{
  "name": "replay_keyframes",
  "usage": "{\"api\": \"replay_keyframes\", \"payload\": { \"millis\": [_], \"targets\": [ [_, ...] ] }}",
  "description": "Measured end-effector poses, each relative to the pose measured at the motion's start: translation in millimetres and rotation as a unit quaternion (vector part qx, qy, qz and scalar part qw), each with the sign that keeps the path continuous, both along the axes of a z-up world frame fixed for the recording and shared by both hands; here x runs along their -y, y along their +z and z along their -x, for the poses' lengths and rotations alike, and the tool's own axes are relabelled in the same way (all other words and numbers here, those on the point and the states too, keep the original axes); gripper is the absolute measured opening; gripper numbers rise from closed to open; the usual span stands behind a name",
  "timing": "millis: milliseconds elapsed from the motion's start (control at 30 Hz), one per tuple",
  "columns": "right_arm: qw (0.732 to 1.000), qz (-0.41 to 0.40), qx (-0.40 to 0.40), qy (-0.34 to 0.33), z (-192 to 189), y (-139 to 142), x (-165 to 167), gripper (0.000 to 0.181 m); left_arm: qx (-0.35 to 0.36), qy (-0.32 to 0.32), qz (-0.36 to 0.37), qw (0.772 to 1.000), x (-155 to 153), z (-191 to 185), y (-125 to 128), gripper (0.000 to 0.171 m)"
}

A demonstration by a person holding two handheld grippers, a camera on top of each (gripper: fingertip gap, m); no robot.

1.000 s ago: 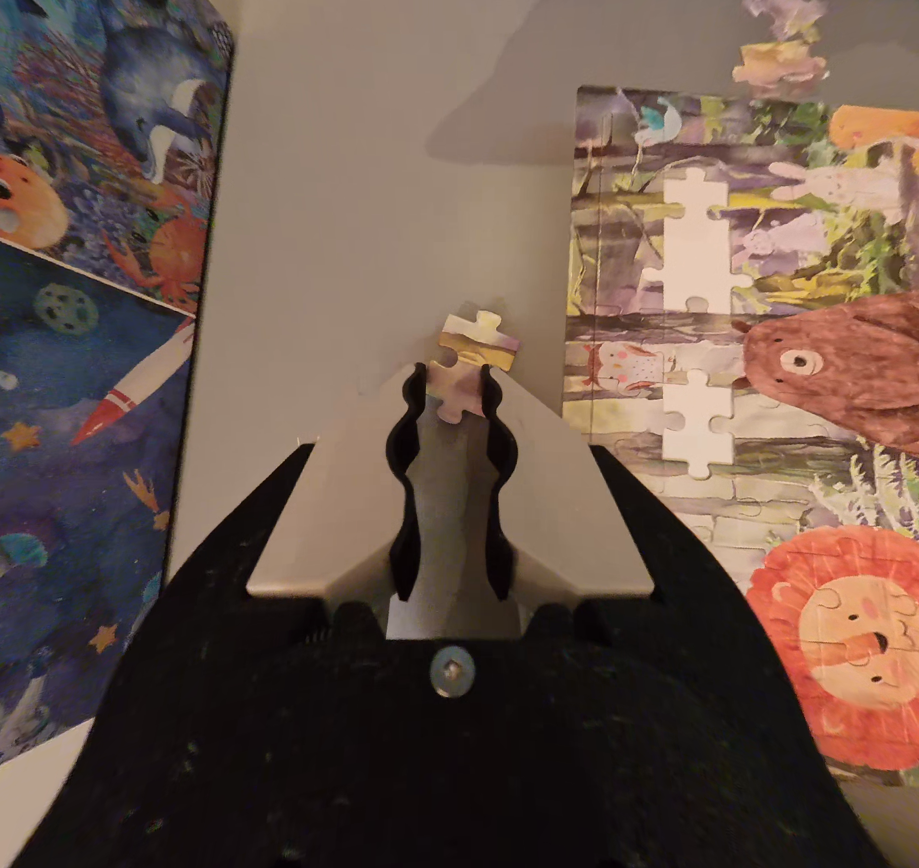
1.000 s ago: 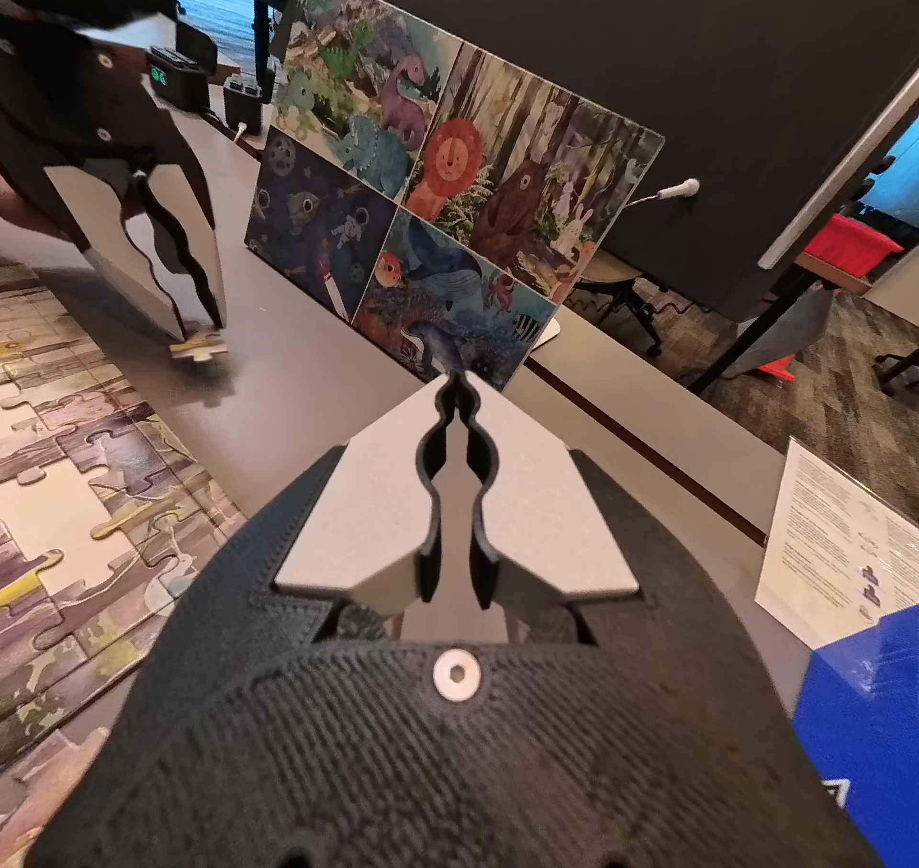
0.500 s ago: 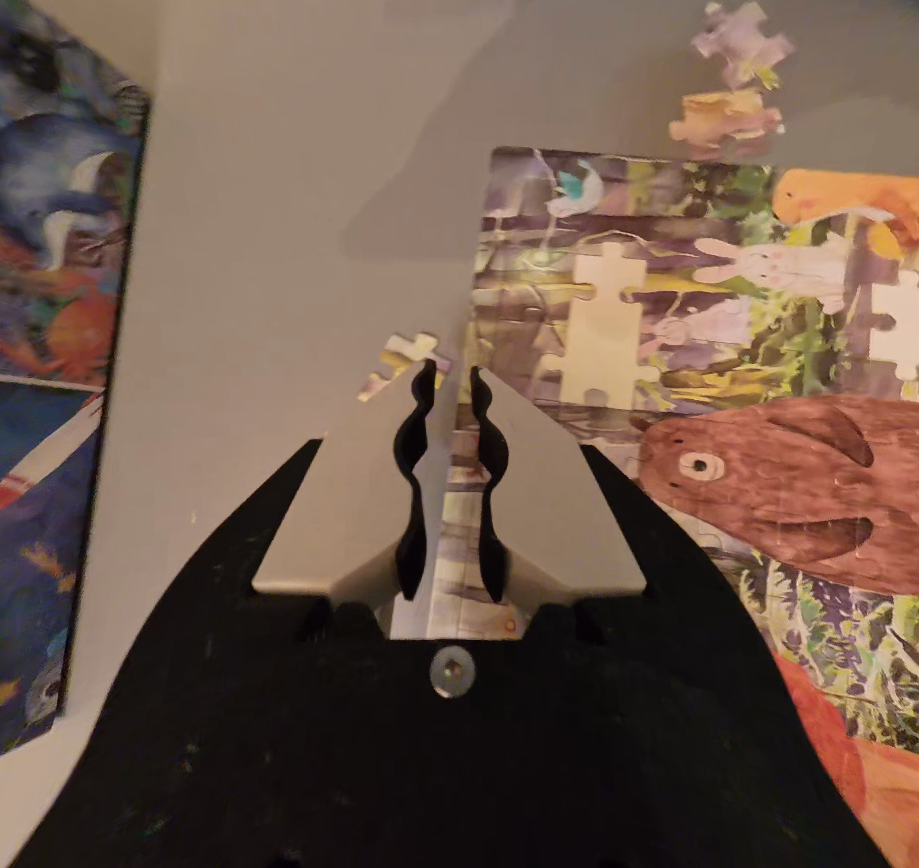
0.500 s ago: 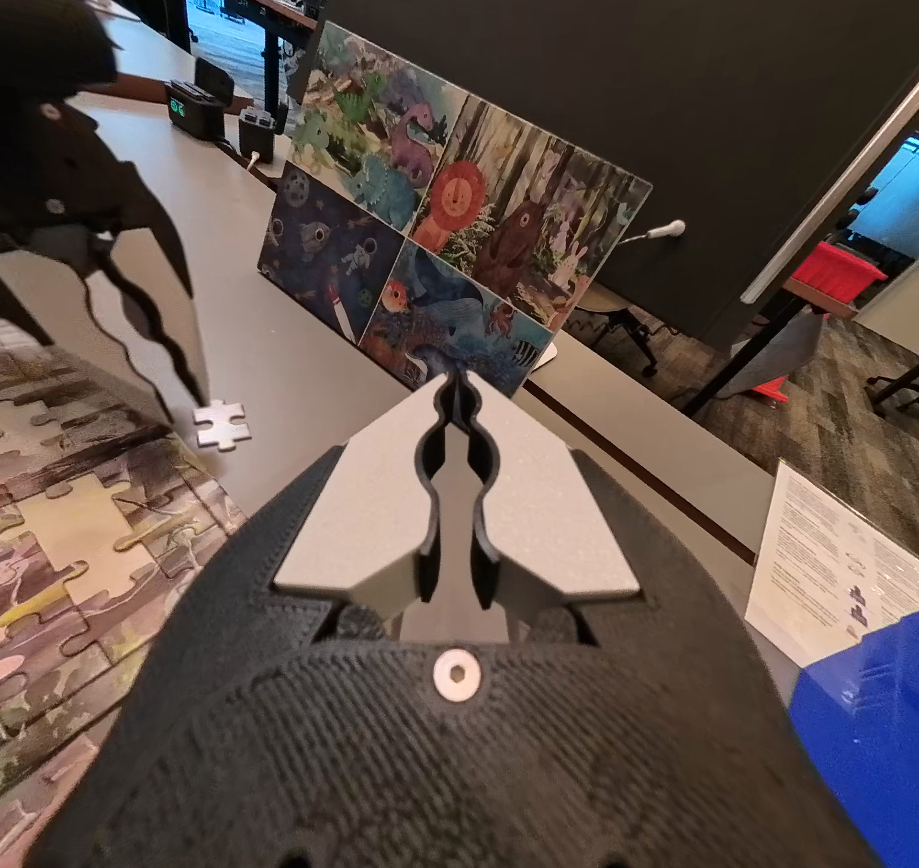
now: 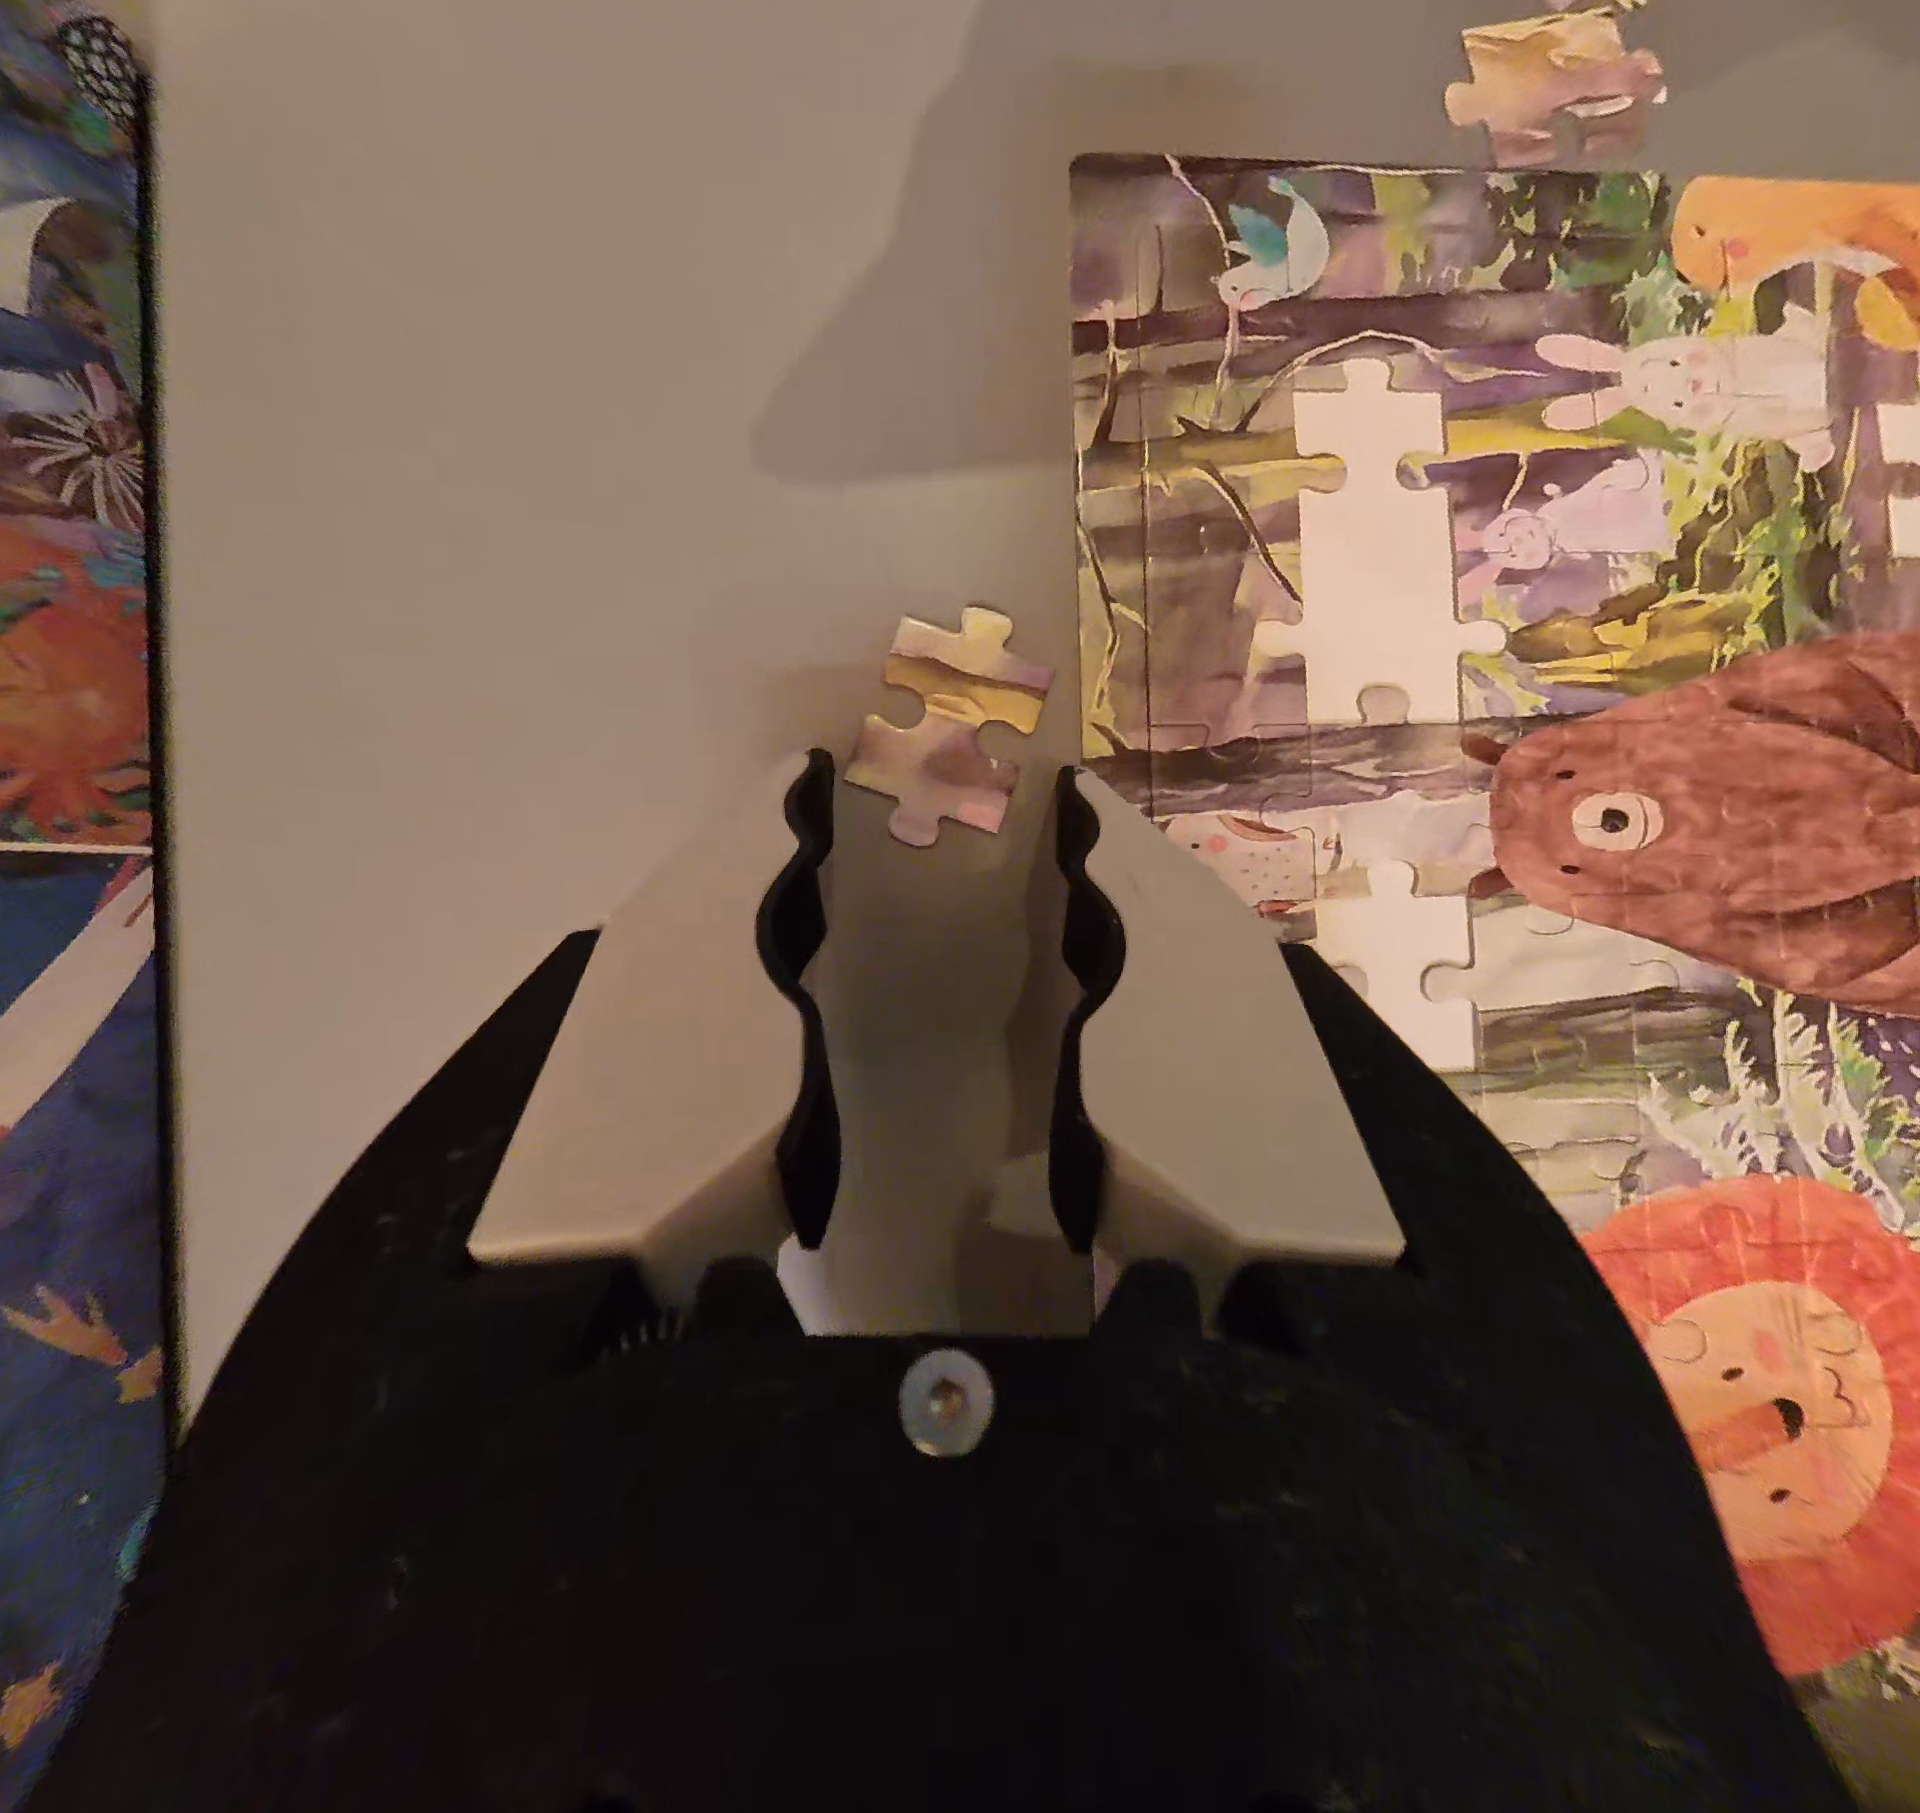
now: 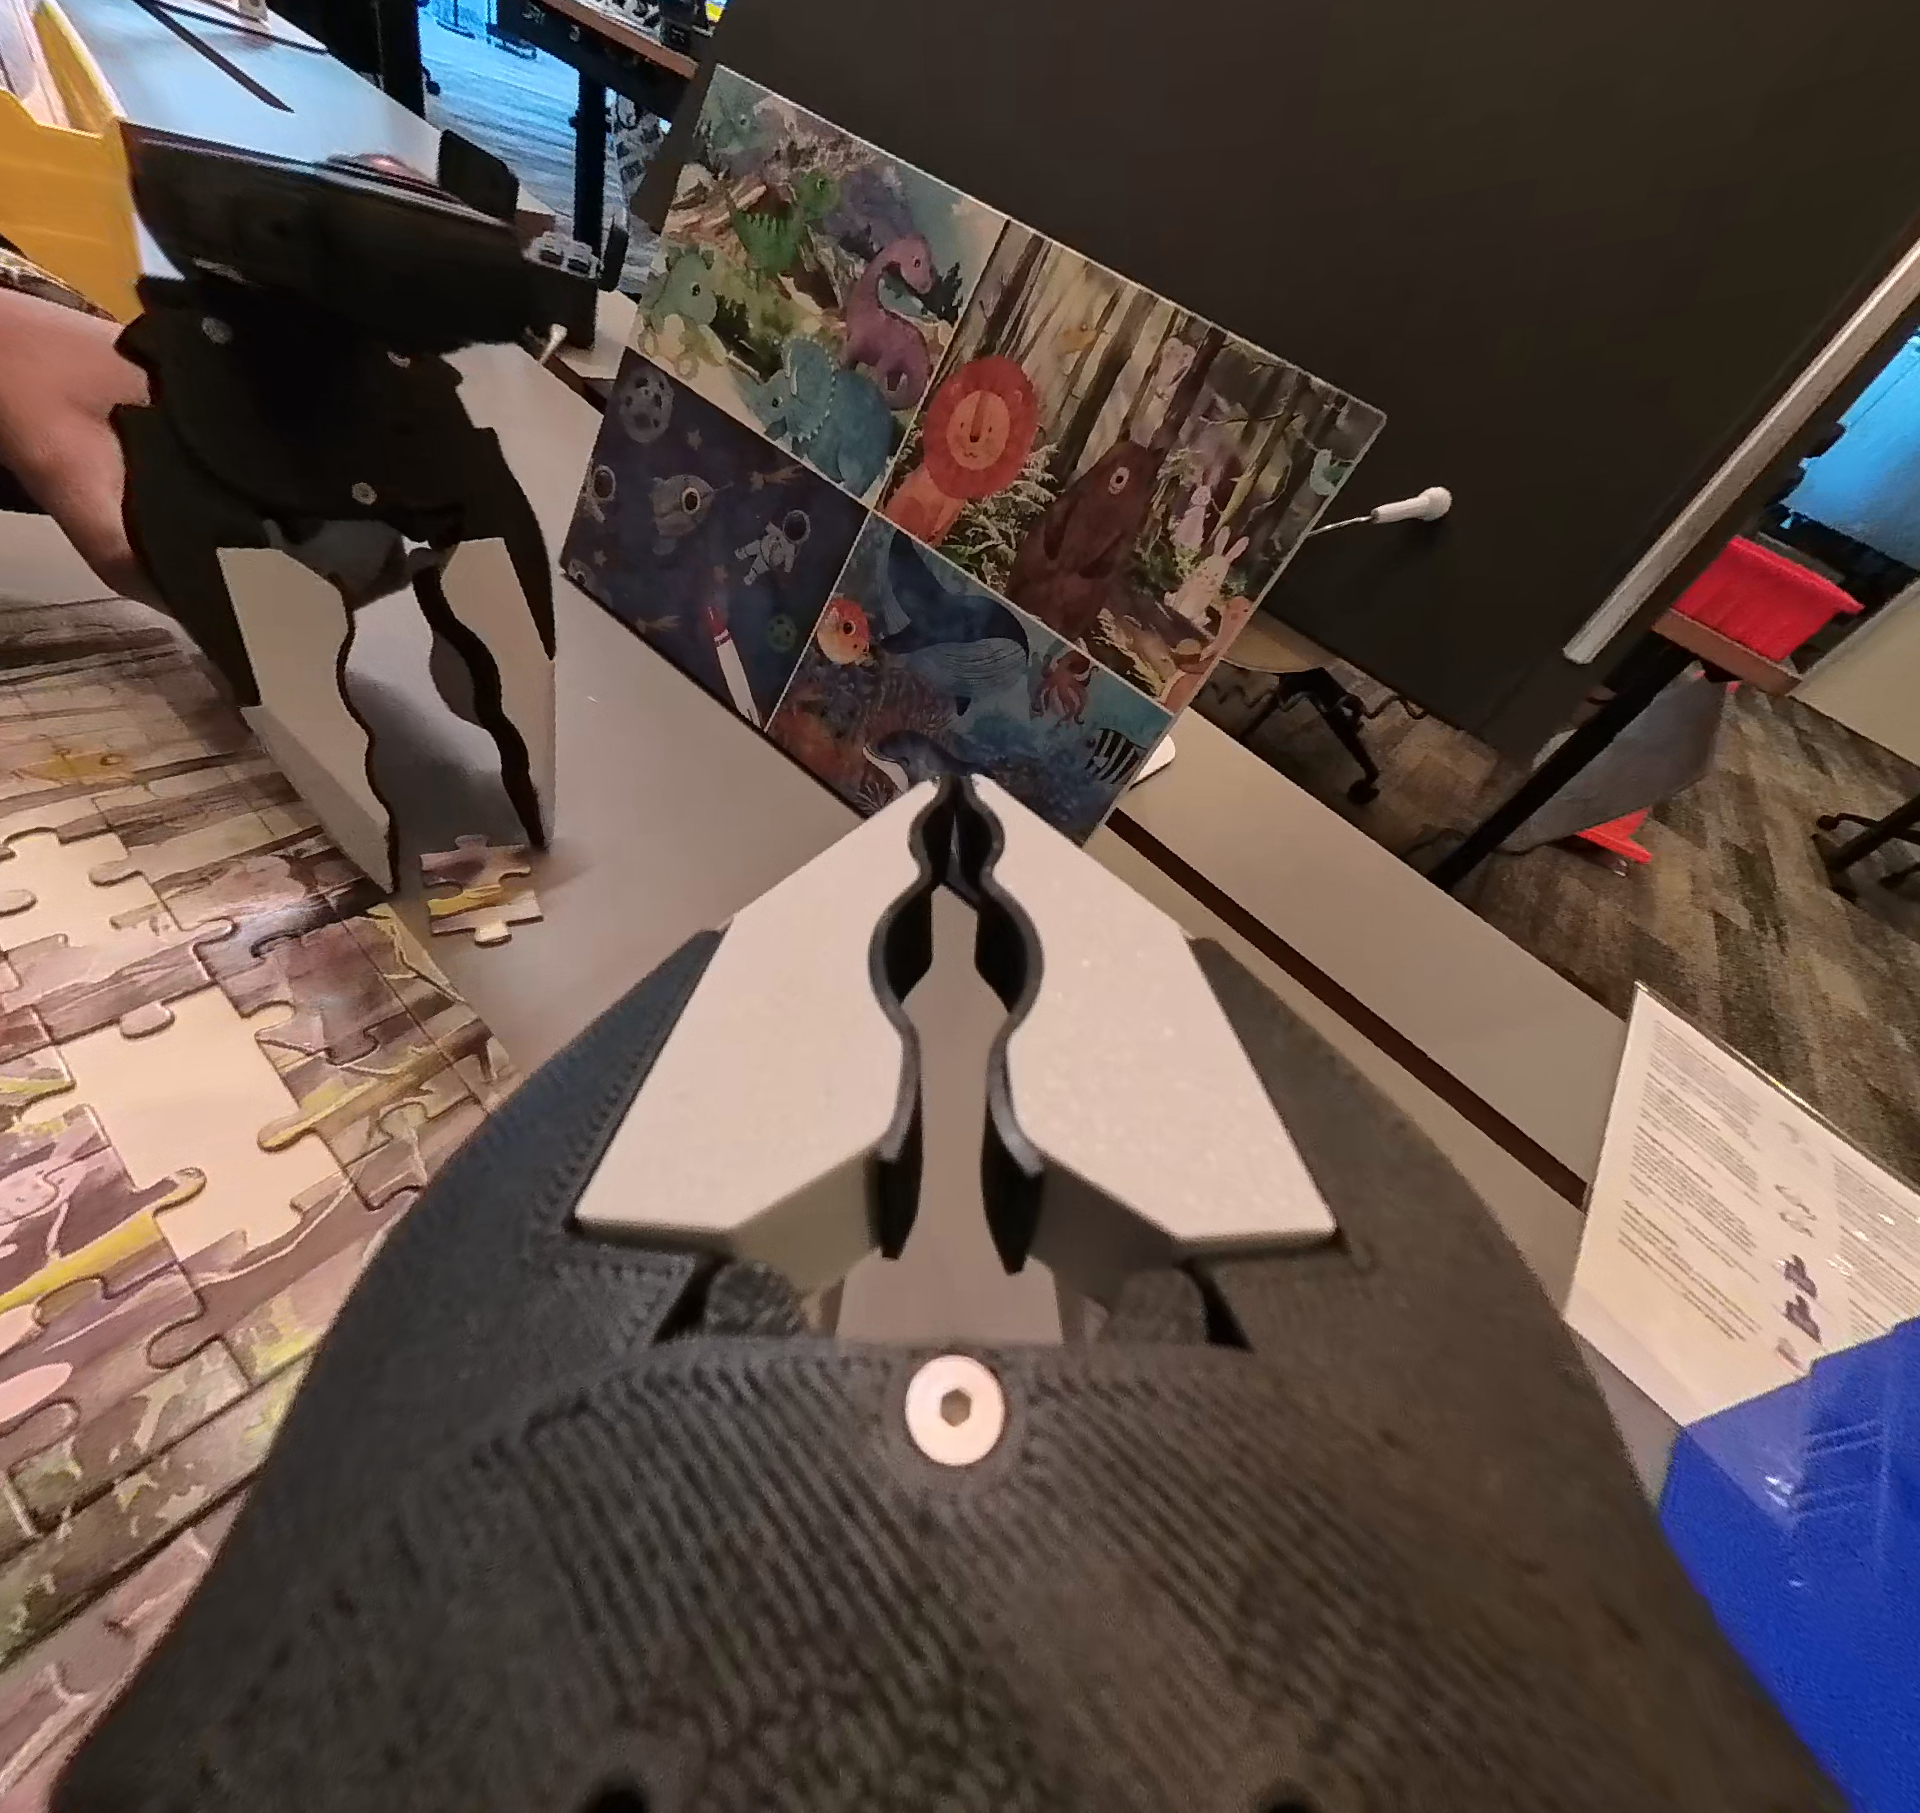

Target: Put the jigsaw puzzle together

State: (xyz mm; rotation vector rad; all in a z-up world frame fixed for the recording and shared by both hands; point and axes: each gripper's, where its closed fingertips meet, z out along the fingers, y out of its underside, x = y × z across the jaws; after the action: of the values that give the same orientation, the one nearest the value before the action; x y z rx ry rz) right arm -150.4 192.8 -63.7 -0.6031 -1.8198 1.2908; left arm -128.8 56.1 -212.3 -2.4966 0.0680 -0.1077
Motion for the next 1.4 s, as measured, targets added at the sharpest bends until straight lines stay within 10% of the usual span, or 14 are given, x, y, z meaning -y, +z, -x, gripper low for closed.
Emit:
{"api": "replay_keyframes", "payload": {
  "millis": [867, 1400],
  "targets": [
    [1.000, -0.004, 0.006, -0.005, 3.1, -5.7, -2.2, 0.000, -0.001, 0.011, -0.057, 0.998, -6.8, -4.0, 23.8, 0.013],
    [1.000, -0.008, 0.006, -0.001, 2.2, -6.2, 0.8, 0.000, -0.044, -0.042, -0.005, 0.998, -10.5, 10.9, 8.2, 0.040]
  ]
}}
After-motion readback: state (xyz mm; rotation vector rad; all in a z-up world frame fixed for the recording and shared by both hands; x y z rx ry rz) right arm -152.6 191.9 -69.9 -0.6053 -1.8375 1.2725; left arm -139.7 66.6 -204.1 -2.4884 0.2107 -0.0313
